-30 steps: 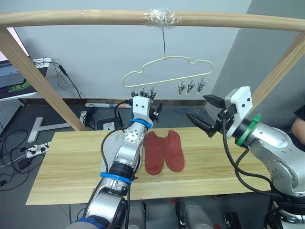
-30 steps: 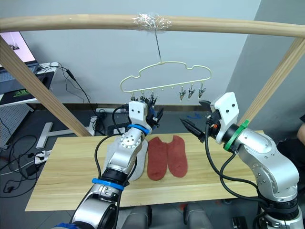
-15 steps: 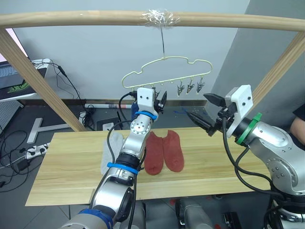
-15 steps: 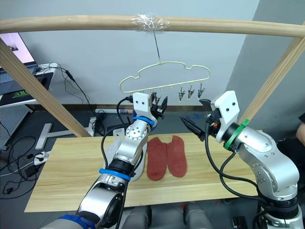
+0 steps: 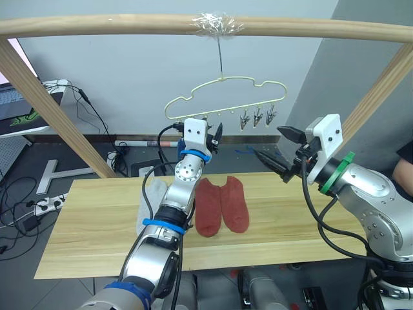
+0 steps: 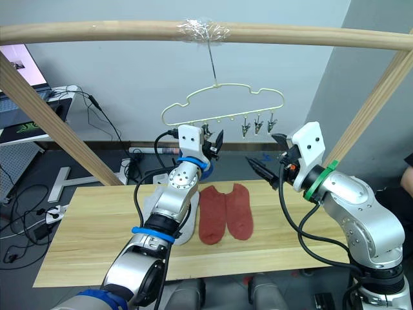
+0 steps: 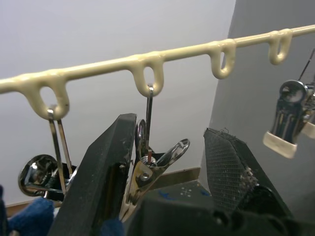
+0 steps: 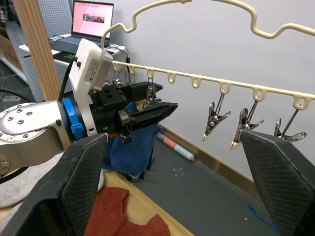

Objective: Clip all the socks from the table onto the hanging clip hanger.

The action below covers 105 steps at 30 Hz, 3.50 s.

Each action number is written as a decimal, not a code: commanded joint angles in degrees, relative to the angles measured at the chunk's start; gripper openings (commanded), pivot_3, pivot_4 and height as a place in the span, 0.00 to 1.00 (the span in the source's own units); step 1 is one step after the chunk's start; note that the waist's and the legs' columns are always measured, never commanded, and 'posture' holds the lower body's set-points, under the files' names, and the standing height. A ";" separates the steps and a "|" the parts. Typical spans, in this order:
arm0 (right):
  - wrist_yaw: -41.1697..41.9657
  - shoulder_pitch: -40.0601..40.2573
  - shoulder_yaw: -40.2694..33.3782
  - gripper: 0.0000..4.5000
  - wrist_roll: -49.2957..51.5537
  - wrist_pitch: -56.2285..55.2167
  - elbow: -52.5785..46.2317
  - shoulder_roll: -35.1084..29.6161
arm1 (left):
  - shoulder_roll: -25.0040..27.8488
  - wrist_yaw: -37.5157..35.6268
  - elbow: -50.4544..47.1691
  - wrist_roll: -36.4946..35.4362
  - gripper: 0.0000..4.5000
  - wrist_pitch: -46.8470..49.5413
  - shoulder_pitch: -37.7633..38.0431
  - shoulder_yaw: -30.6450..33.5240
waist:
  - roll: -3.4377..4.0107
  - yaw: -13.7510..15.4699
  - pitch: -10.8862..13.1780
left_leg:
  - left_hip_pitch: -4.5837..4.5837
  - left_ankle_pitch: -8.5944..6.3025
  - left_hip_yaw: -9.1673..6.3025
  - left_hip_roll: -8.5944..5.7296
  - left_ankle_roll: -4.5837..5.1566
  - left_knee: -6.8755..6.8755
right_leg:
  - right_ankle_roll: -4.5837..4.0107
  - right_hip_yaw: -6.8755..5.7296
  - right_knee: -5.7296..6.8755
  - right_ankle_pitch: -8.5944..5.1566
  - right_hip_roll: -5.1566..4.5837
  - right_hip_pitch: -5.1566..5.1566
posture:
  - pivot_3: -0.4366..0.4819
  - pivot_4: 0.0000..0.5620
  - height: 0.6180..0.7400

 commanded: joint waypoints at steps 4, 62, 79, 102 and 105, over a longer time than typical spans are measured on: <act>-0.15 -0.60 -1.30 1.00 0.58 -1.44 -1.24 -0.07 | -0.29 1.04 -0.51 1.02 0.55 -2.29 -1.89 -0.10 | 0.00 0.00 0.00 | 0.00 0.00 0.00 0.00 0.00 0.00 | 0.00 0.00 0.00 0.00 0.00 0.00 | 0.51 0.29 1.00; 2.69 2.16 28.44 0.11 -36.97 -28.45 59.30 15.80 | 8.72 -20.60 -11.89 -14.69 0.00 18.94 3.58 6.29 | 0.01 0.07 -0.59 | 0.26 0.03 -0.02 0.08 0.04 -0.02 | -0.05 0.01 0.10 0.03 0.07 0.15 | 0.64 0.32 1.00; 8.60 1.97 30.70 0.02 -50.97 -42.24 26.66 1.78 | 7.89 -23.77 -11.85 -45.55 0.00 64.51 -5.52 22.36 | -0.01 -1.55 -0.63 | 0.20 0.03 -0.10 0.08 0.04 -0.04 | -0.04 -0.04 0.03 0.02 0.09 0.11 | 0.58 0.30 1.00; 10.38 -1.69 31.64 0.02 -60.24 -42.67 22.78 4.35 | 7.89 -22.96 -15.09 -48.24 0.00 68.10 -3.90 21.99 | -0.02 -1.32 -0.63 | 0.19 0.04 -0.09 0.06 0.01 -0.04 | -0.04 -0.03 0.02 0.02 0.05 0.11 | 0.57 0.29 1.00; 10.20 -2.22 31.30 0.02 -61.00 -42.52 22.52 4.63 | 7.98 -23.47 -15.26 -48.17 0.00 68.24 -3.80 21.49 | -0.02 -1.32 -0.63 | 0.18 0.04 -0.08 0.06 0.01 -0.04 | -0.04 -0.03 0.01 0.02 0.05 0.11 | 0.57 0.30 1.00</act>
